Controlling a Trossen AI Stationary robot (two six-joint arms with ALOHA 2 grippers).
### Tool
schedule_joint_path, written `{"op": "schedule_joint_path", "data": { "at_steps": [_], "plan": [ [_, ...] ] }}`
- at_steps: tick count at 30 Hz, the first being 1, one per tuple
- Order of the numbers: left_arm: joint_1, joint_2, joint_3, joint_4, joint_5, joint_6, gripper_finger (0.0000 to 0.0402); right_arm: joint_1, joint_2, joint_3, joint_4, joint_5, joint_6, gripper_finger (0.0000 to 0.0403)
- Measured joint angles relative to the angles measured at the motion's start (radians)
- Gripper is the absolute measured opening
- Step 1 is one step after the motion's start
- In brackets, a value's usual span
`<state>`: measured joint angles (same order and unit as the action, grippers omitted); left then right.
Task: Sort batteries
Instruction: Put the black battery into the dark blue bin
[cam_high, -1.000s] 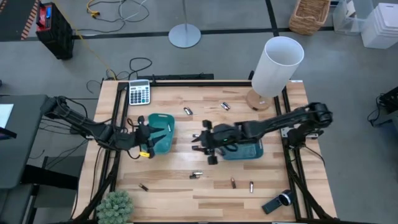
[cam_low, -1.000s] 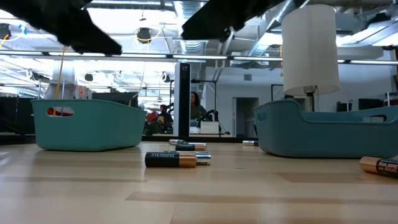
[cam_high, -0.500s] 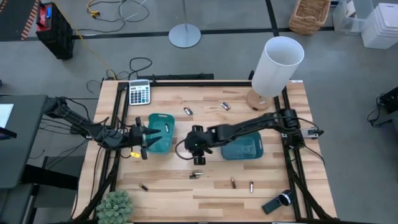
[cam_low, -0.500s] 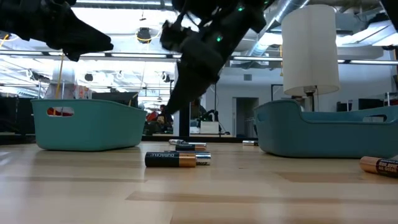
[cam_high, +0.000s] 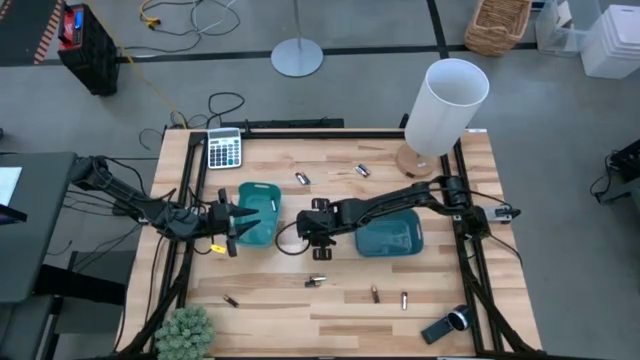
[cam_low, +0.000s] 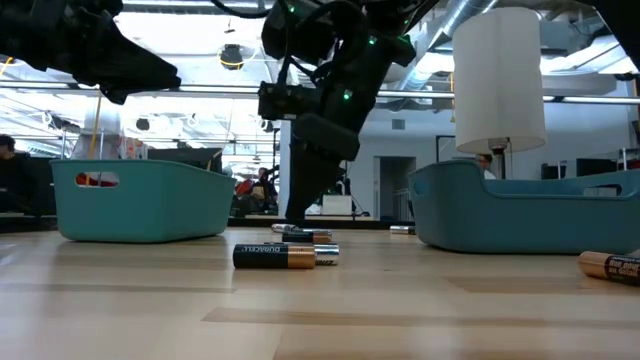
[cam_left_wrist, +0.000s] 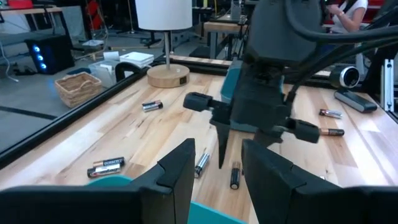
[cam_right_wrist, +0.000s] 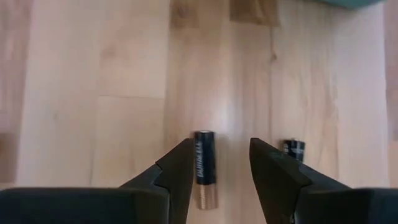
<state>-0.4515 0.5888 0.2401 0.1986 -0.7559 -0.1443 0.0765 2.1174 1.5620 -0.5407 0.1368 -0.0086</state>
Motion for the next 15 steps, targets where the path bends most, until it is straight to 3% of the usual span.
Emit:
{"op": "schedule_joint_path", "data": {
  "at_steps": [15],
  "plan": [
    [0.0, 0.0, 0.0, -0.009, 0.018, -0.002, 0.0128, 0.002, 0.062, 0.002, -0.011, -0.008, 0.02, 0.0167]
  ]
}}
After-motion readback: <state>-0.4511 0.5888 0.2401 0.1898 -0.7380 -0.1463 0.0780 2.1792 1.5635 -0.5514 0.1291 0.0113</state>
